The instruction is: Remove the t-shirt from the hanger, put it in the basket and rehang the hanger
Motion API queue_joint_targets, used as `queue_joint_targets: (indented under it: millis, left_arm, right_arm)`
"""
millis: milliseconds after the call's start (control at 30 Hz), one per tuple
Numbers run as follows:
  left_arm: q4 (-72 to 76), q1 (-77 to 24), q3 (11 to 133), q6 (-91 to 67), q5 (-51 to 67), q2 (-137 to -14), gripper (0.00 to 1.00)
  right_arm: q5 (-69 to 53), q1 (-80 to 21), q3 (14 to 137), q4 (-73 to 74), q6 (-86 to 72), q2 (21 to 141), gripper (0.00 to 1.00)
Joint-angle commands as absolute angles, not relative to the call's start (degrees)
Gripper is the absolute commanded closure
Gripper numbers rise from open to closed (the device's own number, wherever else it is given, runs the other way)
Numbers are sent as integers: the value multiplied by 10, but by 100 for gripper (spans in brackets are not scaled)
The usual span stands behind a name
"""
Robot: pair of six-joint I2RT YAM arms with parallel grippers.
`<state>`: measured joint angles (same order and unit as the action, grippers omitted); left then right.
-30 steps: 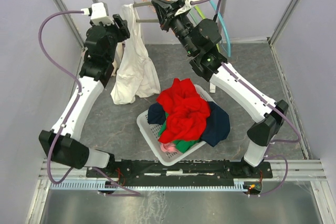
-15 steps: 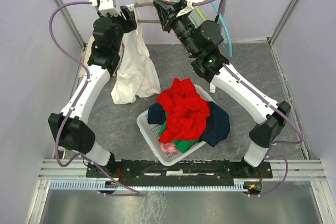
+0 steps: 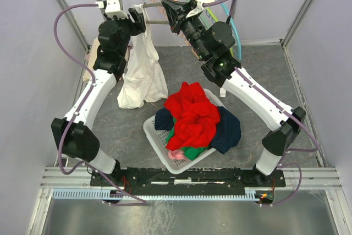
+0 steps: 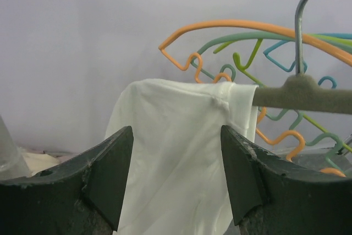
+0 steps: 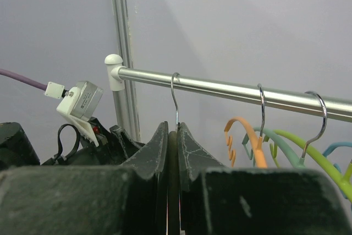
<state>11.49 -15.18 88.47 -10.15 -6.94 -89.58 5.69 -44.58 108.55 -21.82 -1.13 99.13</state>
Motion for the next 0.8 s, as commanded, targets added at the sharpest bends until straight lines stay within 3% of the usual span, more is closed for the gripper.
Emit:
queue_joint_targets:
  millis: [0, 400, 767]
  left_arm:
    - [159, -151, 855, -116, -56, -842, 29]
    - [190, -151, 796, -108, -59, -804, 29]
    - [198, -151, 819, -103, -7, -834, 29]
  right_arm:
    - [56, -448, 1089, -259, -5, 957, 98]
    - [59, -448, 1083, -262, -5, 955, 98]
    - [60, -448, 1072, -265, -1, 949, 98]
